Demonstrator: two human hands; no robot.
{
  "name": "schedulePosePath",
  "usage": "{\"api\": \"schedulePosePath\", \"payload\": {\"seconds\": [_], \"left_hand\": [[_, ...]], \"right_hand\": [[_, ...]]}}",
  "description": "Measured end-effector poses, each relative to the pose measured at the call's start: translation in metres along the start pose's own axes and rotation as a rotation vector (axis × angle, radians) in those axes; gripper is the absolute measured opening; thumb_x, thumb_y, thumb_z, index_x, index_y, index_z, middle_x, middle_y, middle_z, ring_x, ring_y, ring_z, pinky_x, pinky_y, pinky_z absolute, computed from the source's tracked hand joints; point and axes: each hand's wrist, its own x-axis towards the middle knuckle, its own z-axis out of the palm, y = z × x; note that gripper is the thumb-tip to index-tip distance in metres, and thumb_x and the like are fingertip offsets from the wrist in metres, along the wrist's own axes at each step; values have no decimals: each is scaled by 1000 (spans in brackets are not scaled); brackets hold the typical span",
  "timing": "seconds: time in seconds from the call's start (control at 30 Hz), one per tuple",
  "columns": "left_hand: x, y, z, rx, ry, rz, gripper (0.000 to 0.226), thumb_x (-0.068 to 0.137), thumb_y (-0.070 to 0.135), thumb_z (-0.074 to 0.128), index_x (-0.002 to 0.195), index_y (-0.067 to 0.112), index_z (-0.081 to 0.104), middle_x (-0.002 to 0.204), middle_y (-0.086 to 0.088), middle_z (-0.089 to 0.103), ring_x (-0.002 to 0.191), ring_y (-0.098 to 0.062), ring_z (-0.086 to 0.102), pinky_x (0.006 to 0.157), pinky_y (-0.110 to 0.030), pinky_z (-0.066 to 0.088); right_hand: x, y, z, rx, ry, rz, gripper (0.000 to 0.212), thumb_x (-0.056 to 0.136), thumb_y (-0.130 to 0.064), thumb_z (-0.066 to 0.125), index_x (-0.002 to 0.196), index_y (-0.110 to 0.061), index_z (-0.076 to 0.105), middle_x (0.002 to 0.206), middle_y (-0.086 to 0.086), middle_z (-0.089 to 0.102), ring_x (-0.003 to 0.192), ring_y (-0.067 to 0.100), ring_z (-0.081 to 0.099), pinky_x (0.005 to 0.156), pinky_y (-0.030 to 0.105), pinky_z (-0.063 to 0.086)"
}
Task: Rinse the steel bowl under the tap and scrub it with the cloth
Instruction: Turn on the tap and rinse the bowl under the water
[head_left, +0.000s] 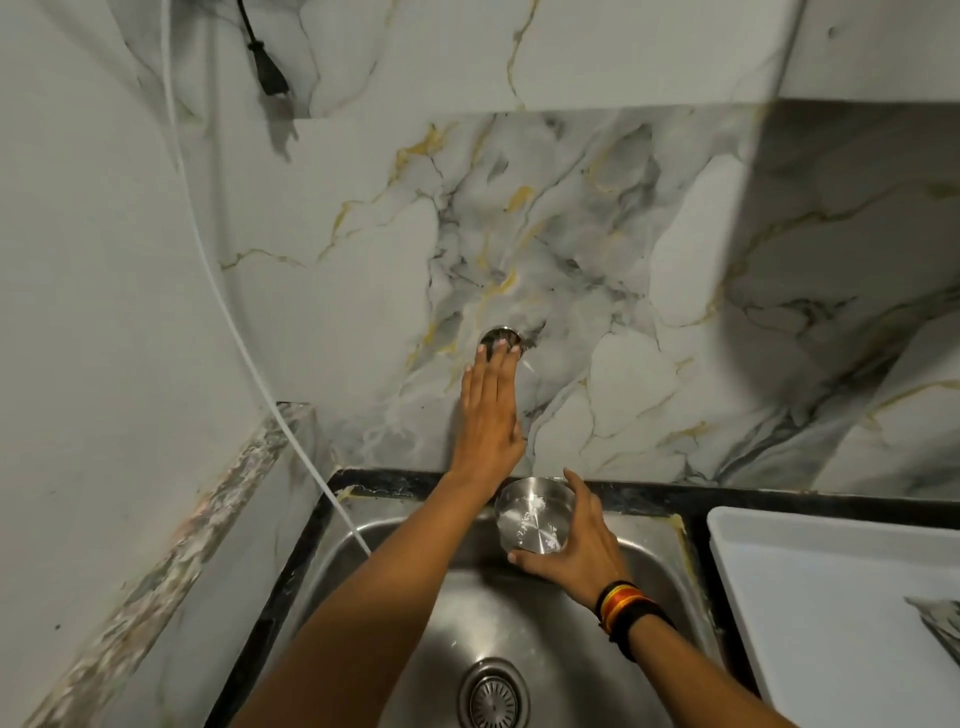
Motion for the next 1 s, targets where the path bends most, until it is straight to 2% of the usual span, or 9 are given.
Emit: {"api": "schedulePosePath", "payload": {"seconds": [0.13,0.3,0.4,0.57,0.73,0.83,1.0], "left_hand": [[2,-10,-2,-133,-103,29,99,87,-17,54,171,8,6,181,-16,-4,164,-38,-24,135,-62,-8],[8,-26,-8,-236,-256,76,102,96,-9,59,169,19,-7,181,-11,-19,157,-38,-41,129,-61,-24],[10,-30,-9,-234,-255,101,101,99,-1,62,170,16,-7,180,-10,-20,158,-38,-39,128,-60,-24],[8,-30,-6,-142,-207,129,91,104,9,63,170,4,0,181,-18,-10,162,-43,-29,131,-63,-19],[7,-33,-5,-29,-188,180,83,110,19,56,170,5,0,181,-19,-8,164,-43,-23,132,-66,-14],[7,-35,-3,16,-179,186,79,113,24,51,171,5,2,181,-20,-8,164,-42,-21,132,-67,-11],[5,-37,-1,47,-171,182,77,113,32,48,172,6,5,181,-21,-7,166,-40,-18,132,-66,-11]], "right_hand": [[-1,7,15,23,-29,29,141,49,-58,95,162,-28,17,158,4,36,138,26,50,107,35,49],[11,3,26,45,-50,39,144,51,-56,97,164,-27,13,161,6,36,141,27,48,106,31,43],[22,-1,29,42,-40,36,145,48,-62,95,163,-28,12,160,5,39,138,26,52,100,25,42],[35,-13,34,64,-23,28,146,50,-62,95,163,-28,9,165,6,35,142,29,49,100,29,43],[26,-18,41,112,-82,-42,148,51,-60,97,164,-30,7,168,4,30,146,24,43,107,28,41],[16,-8,32,117,-75,-47,148,48,-62,98,163,-29,11,165,2,35,144,22,45,113,36,46],[31,-14,22,130,-6,-9,143,49,-51,102,162,-27,17,160,4,42,139,26,52,107,35,48]]}}
